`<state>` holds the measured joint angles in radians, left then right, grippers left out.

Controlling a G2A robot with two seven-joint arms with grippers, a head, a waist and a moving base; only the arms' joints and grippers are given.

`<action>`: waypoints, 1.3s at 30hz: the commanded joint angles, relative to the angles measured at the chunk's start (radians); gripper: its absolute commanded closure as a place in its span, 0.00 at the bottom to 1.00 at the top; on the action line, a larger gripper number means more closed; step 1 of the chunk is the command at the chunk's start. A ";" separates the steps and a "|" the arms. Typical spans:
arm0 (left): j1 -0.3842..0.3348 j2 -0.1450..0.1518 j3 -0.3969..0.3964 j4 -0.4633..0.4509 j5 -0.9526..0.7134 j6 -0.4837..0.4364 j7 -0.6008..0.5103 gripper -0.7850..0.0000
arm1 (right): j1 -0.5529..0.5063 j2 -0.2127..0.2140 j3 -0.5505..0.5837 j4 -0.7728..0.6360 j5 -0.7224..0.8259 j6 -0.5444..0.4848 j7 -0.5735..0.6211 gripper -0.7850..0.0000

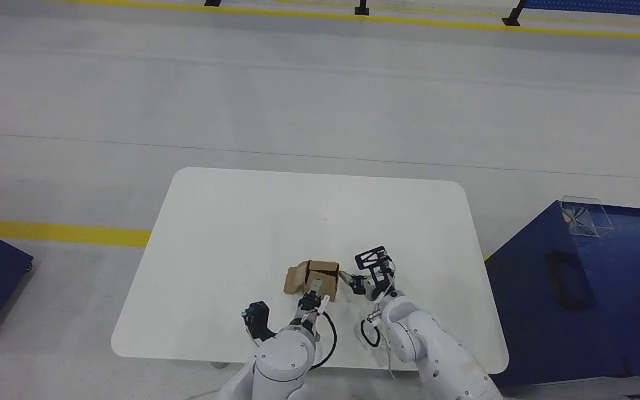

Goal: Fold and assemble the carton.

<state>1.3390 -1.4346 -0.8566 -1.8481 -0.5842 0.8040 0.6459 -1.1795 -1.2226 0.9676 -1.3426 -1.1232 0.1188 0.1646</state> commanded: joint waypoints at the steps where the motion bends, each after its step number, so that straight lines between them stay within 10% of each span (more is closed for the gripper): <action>1: -0.001 -0.003 0.002 -0.001 0.002 -0.007 -0.016 0.00 | 0.008 -0.006 0.003 0.012 0.034 0.001 -0.001 0.00; 11: 0.001 -0.004 0.003 -0.006 -0.001 -0.006 -0.030 0.00 | 0.003 -0.007 0.046 0.016 0.107 -0.014 0.020 0.00; 22: 0.135 0.034 -0.089 0.057 0.283 -0.567 -0.261 0.00 | -0.104 0.013 0.245 -0.126 0.247 -0.053 -0.124 0.00; 39: 0.137 0.031 -0.114 0.072 0.249 -0.605 -0.256 0.00 | -0.109 0.011 0.238 -0.138 0.211 -0.065 -0.139 0.00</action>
<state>1.4760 -1.4020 -0.9542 -1.7881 -0.3147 0.2255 0.3808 -1.2905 -1.2085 1.2141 -1.4750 -0.8990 0.0473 0.0473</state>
